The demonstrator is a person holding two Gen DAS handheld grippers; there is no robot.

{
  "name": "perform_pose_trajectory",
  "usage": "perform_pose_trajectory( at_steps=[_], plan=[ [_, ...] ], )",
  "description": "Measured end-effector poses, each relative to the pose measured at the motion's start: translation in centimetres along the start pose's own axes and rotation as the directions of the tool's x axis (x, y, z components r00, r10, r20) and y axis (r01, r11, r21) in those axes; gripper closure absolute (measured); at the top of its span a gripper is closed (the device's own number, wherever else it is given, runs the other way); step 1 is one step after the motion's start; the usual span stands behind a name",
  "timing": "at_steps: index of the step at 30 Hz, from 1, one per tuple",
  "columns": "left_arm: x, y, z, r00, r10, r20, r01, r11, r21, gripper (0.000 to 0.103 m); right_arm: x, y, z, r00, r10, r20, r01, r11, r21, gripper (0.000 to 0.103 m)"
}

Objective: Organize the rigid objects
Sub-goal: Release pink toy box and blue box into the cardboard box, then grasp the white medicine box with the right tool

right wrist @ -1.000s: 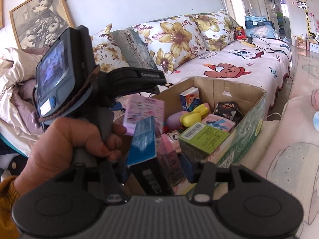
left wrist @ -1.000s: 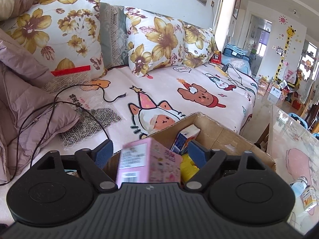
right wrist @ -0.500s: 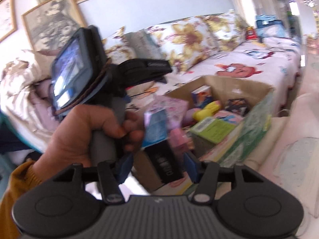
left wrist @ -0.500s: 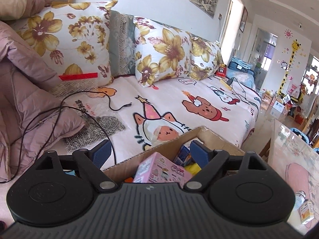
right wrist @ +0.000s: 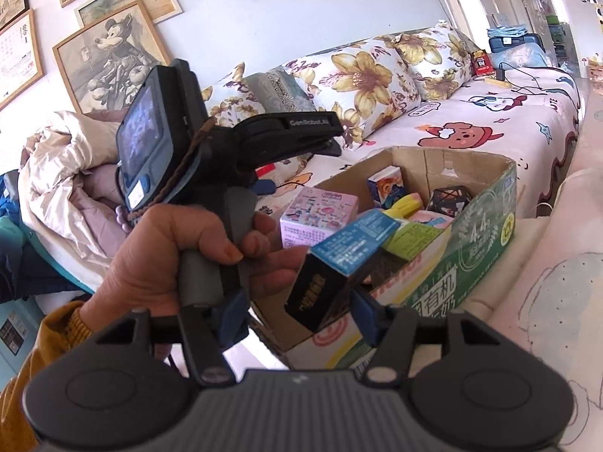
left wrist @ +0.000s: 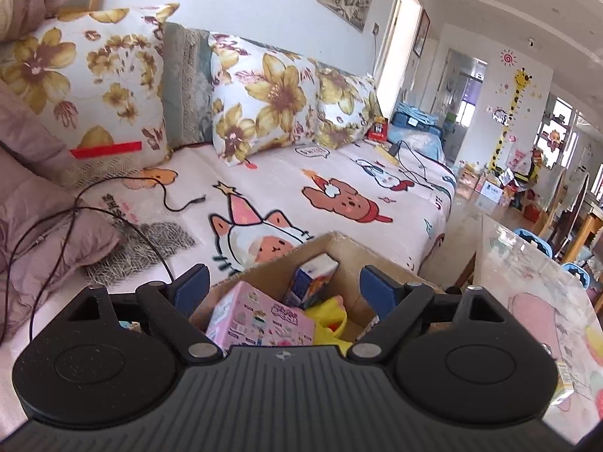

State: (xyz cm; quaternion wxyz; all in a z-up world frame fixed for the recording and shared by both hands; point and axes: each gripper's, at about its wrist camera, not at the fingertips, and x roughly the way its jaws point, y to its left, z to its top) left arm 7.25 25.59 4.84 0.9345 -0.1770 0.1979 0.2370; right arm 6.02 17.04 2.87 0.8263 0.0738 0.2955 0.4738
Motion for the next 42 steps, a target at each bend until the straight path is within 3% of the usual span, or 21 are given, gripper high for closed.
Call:
perform_pose_trajectory(
  at_steps=[5, 9, 11, 13, 15, 16, 18, 20, 22, 27, 32, 42],
  plan=[
    [0.2, 0.5, 0.1, 1.0, 0.001, -0.006, -0.001, 0.999, -0.038, 0.0, -0.7, -0.5, 0.0, 0.999, -0.037, 0.023, 0.037, 0.999, -0.015, 0.036],
    [-0.2, 0.3, 0.2, 0.993, -0.121, -0.003, 0.12, 0.99, -0.08, 0.0, -1.8, -1.4, -0.1, 0.995, -0.079, 0.056, 0.08, 0.997, -0.005, 0.027],
    [-0.3, 0.2, 0.1, 0.972, -0.236, -0.016, 0.231, 0.963, -0.135, 0.0, -2.5, -1.8, -0.1, 0.991, -0.106, 0.076, 0.107, 0.994, -0.007, 0.025],
    [0.0, 0.1, -0.1, 0.938, -0.344, -0.045, 0.329, 0.923, -0.202, 0.0, -3.1, -2.2, -0.2, 0.987, -0.129, 0.094, 0.129, 0.992, -0.002, 0.024],
    [0.3, -0.3, -0.3, 0.914, -0.401, -0.065, 0.375, 0.894, -0.245, 0.0, -3.6, -2.8, -0.3, 0.983, -0.148, 0.108, 0.148, 0.989, 0.009, 0.022],
    [0.3, -0.5, -0.4, 0.911, -0.406, -0.068, 0.379, 0.892, -0.247, 0.0, -3.8, -3.2, -0.3, 0.981, -0.159, 0.111, 0.159, 0.987, 0.015, 0.022],
    [0.0, -1.2, -0.3, 0.936, -0.346, -0.069, 0.329, 0.926, -0.184, 0.0, -4.1, -3.8, -0.4, 0.977, -0.178, 0.115, 0.176, 0.984, 0.028, 0.021],
    [-0.4, -2.3, -0.4, 0.973, -0.225, -0.054, 0.224, 0.974, -0.035, 0.0, -4.6, -4.5, -0.6, 0.974, -0.193, 0.12, 0.188, 0.981, 0.046, 0.019],
    [-0.3, -3.0, -0.5, 0.989, -0.141, -0.046, 0.144, 0.988, 0.051, 0.0, -4.9, -5.1, -0.8, 0.97, -0.207, 0.125, 0.201, 0.978, 0.058, 0.017],
    [0.1, -2.8, -0.6, 0.986, -0.151, -0.071, 0.153, 0.988, 0.026, 0.0, -5.7, -6.5, -1.3, 0.955, -0.263, 0.135, 0.252, 0.964, 0.089, 0.015],
    [-0.1, -3.2, -1.0, 0.983, -0.165, -0.074, 0.168, 0.985, 0.034, 0.0, -7.1, -8.4, -1.8, 0.925, -0.348, 0.154, 0.327, 0.934, 0.144, 0.012],
    [0.3, -5.5, -1.7, 0.979, -0.184, -0.09, 0.194, 0.972, 0.131, 0.0, -9.2, -12.4, -3.2, 0.818, -0.552, 0.16, 0.51, 0.826, 0.241, 0.005]
  ],
)
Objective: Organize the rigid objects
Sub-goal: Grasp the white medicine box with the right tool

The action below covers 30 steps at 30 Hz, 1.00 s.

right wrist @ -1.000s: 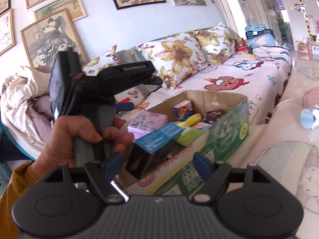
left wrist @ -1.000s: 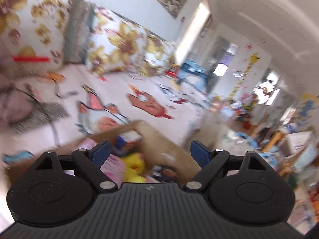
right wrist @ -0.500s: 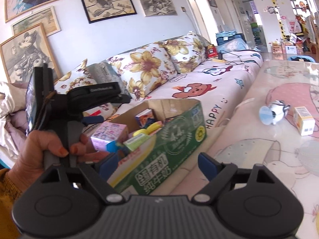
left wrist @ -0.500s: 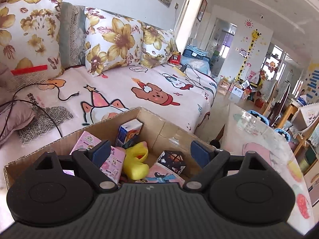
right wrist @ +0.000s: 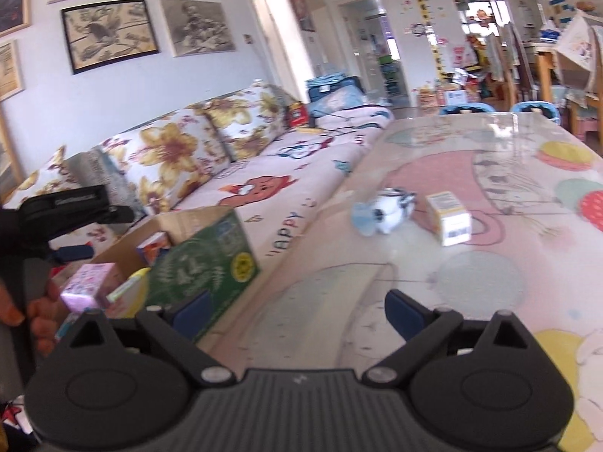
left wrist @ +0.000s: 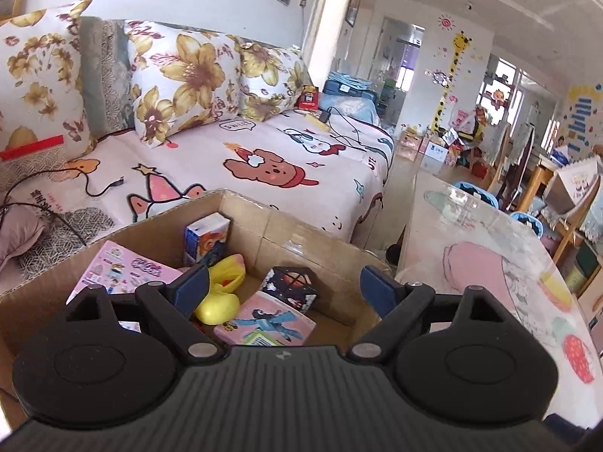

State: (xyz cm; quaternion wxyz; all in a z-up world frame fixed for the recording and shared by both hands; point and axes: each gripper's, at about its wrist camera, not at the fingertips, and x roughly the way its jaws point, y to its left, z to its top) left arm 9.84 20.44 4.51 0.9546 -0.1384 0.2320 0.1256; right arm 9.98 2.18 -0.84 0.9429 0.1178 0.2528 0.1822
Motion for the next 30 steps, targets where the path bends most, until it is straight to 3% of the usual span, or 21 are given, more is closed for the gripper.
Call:
perform_pose_trajectory(
  at_steps=[5, 16, 23, 27, 30],
  plan=[
    [0.5, -1.4, -0.4, 1.0, -0.017, -0.007, 0.017, 0.997, 0.072, 0.0, 0.5, -2.2, -0.3, 0.996, -0.088, 0.0, 0.088, 0.996, 0.004, 0.004],
    [1.6, -3.2, -1.5, 0.996, -0.06, -0.061, 0.072, 0.975, 0.211, 0.0, 2.6, -5.6, -0.3, 0.984, -0.177, -0.029, 0.176, 0.984, -0.033, 0.003],
    [2.0, -4.3, -2.5, 0.992, -0.084, -0.094, 0.11, 0.942, 0.316, 0.0, 4.7, -7.8, 0.7, 0.98, -0.2, -0.023, 0.199, 0.979, -0.048, 0.003],
    [2.4, -5.0, -3.1, 0.995, -0.062, -0.076, 0.087, 0.91, 0.404, 0.0, 6.2, -8.9, 1.6, 0.977, -0.211, -0.021, 0.209, 0.976, -0.055, 0.003],
    [2.8, -5.0, -3.2, 0.992, -0.074, -0.1, 0.11, 0.901, 0.419, 0.0, 7.2, -9.6, 2.2, 0.979, -0.201, -0.018, 0.2, 0.978, -0.067, 0.003]
  ],
)
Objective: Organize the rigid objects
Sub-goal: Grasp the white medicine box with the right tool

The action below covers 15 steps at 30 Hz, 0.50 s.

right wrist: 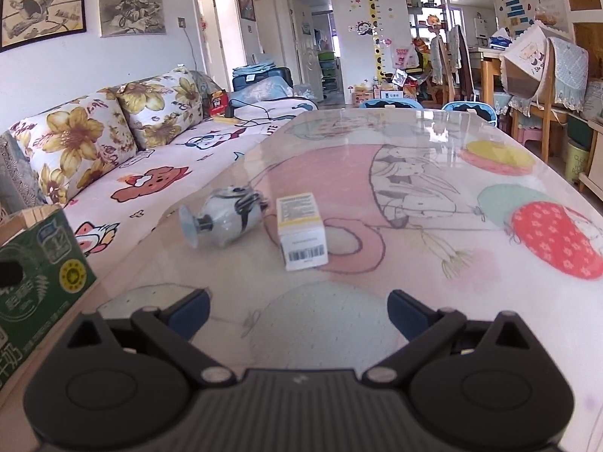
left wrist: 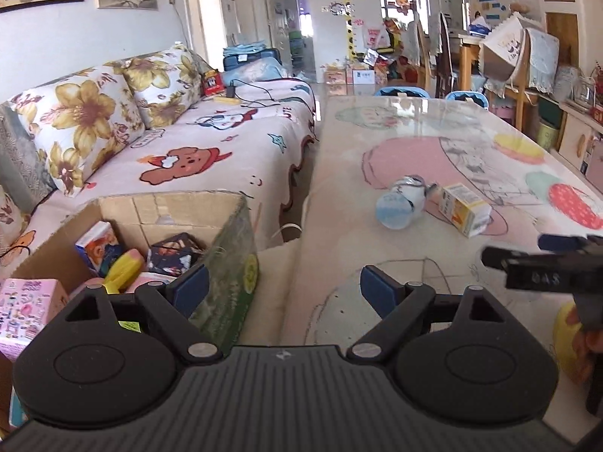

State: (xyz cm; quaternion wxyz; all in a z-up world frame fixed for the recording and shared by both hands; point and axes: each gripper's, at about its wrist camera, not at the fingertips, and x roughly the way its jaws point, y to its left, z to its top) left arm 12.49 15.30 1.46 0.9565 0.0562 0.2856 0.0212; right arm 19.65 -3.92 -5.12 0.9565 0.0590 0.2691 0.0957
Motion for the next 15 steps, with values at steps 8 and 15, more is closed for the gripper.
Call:
perform_pose_trajectory(
  at_steps=[8, 15],
  plan=[
    [0.6, -0.3, -0.2, 1.0, -0.011, -0.02, 0.012, 0.998, 0.058, 0.0, 3.1, -0.2, 1.9, 1.0, 0.01, -0.003, -0.011, 0.999, -0.042, 0.01],
    [0.3, -0.8, -0.5, 0.999, -0.024, -0.04, 0.028, 0.994, 0.107, 0.0, 6.1, 0.4, 3.6, 1.0, 0.008, -0.013, -0.009, 0.997, -0.079, 0.033]
  ],
)
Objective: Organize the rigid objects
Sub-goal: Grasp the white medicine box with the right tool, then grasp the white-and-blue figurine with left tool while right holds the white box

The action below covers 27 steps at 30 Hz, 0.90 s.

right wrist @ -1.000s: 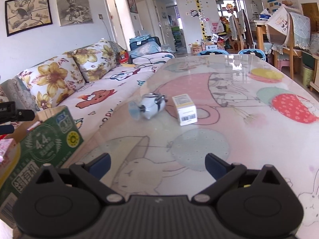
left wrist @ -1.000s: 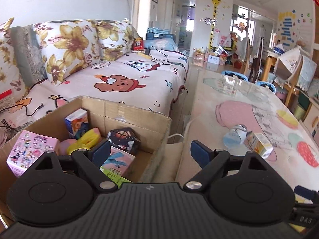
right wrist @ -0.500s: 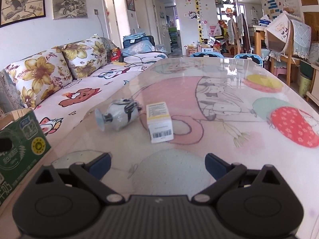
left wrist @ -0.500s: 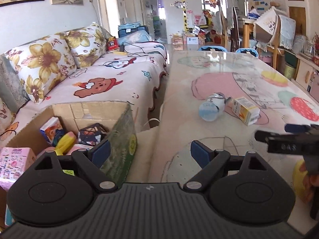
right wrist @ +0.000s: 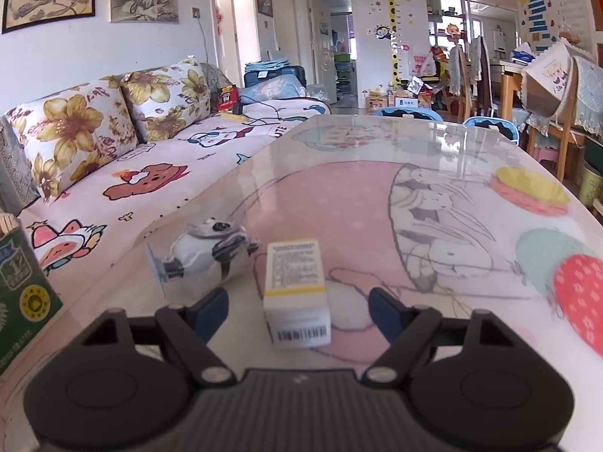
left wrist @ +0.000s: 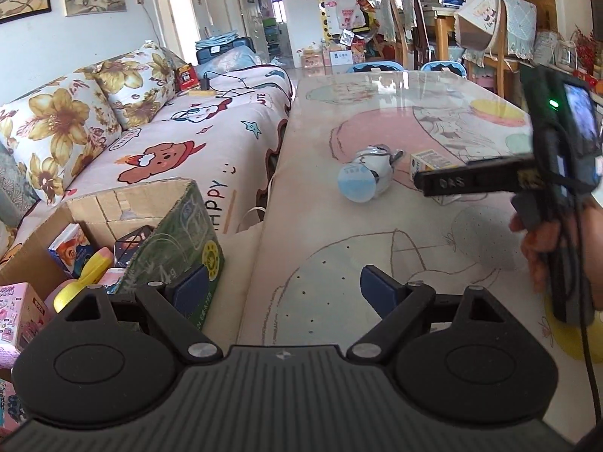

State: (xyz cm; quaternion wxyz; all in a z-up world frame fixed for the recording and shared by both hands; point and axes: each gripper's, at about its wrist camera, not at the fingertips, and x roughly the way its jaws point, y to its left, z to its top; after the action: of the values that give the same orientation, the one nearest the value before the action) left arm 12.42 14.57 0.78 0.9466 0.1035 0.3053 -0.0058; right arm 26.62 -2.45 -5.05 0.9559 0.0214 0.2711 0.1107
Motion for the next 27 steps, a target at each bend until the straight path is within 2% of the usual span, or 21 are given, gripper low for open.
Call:
perform_pose_trajectory(
  at_steps=[2, 3, 7, 12, 21, 27],
  plan=[
    [0.0, -0.1, -0.1, 1.0, 0.002, -0.005, -0.002, 1.0, 0.01, 0.0, 0.9, 0.1, 0.3, 0.999, -0.002, -0.036, 0.001, 1.0, -0.009, 0.061],
    [0.0, 0.0, -0.1, 1.0, 0.002, -0.005, -0.001, 1.0, 0.013, 0.0, 1.2, 0.1, 0.3, 0.999, -0.005, -0.052, 0.004, 1.0, -0.01, 0.068],
    [0.1, 0.3, 0.0, 1.0, 0.002, -0.009, -0.002, 1.0, 0.004, 0.0, 0.3, 0.0, 0.0, 1.0, -0.019, -0.018, 0.018, 1.0, -0.005, 0.069],
    [0.2, 0.4, 0.1, 1.0, -0.02, -0.018, 0.02, 0.999, -0.035, 0.0, -1.7, -0.4, -1.1, 0.998, -0.051, -0.025, 0.051, 0.999, 0.009, 0.07],
    [0.1, -0.9, 0.1, 0.998, -0.055, -0.025, 0.052, 0.992, -0.118, 0.0, -8.6, -2.9, -5.1, 0.986, -0.16, -0.049, 0.161, 0.987, 0.025, 0.069],
    [-0.4, -2.8, 0.0, 0.999, -0.046, 0.022, 0.048, 0.994, -0.101, 0.0, -12.5, -5.2, -7.1, 0.977, -0.205, -0.057, 0.211, 0.966, 0.146, 0.069]
  ],
)
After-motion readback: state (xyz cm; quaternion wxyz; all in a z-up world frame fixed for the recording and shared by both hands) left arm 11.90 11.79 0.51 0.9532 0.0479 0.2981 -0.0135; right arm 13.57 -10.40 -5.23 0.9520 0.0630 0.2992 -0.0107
